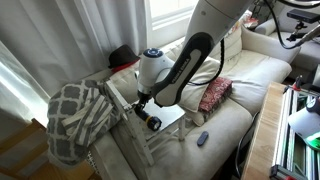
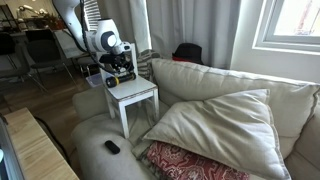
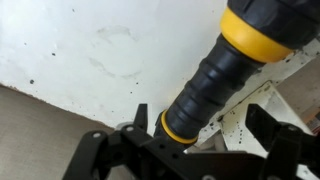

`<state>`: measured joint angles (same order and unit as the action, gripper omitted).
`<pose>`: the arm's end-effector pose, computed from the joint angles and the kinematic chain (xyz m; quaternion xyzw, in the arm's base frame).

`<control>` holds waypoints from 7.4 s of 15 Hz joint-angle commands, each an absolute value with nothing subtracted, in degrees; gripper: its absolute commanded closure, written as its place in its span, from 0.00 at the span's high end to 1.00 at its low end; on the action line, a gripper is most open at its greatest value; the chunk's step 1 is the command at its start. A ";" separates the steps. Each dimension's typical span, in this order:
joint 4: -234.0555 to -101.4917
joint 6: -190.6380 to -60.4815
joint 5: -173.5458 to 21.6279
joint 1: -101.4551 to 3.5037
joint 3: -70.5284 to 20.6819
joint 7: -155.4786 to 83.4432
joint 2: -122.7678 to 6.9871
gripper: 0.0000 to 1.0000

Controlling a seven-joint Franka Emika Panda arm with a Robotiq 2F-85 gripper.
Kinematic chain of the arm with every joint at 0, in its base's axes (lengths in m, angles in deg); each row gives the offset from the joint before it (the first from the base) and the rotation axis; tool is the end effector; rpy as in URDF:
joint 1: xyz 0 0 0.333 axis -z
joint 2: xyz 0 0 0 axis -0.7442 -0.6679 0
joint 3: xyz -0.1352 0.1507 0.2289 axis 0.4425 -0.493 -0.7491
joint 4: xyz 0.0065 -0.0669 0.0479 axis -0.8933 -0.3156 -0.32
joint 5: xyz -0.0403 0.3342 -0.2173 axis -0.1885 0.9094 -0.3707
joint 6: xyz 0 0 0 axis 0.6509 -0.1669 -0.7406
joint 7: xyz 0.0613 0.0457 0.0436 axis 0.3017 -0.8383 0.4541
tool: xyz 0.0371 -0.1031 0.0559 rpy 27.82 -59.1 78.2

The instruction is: Turn off the flashlight then set it upright on the seat of the wooden chair

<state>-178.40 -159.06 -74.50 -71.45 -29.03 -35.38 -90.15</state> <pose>0.6057 0.2650 0.0731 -0.9754 -0.1684 -0.1384 0.0318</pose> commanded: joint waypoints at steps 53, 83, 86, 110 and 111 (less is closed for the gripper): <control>-190.39 -195.89 -103.66 -23.32 -66.50 -58.24 -101.84 0.55; -186.97 -203.16 -119.88 -19.14 -69.19 -62.50 -109.02 0.30; -186.72 -202.82 -121.07 -18.77 -68.85 -63.15 -110.19 0.30; -196.78 -194.17 -125.49 -4.87 -71.36 -52.98 -102.31 1.00; -198.29 -191.95 -127.24 -2.64 -72.87 -51.94 -101.56 1.00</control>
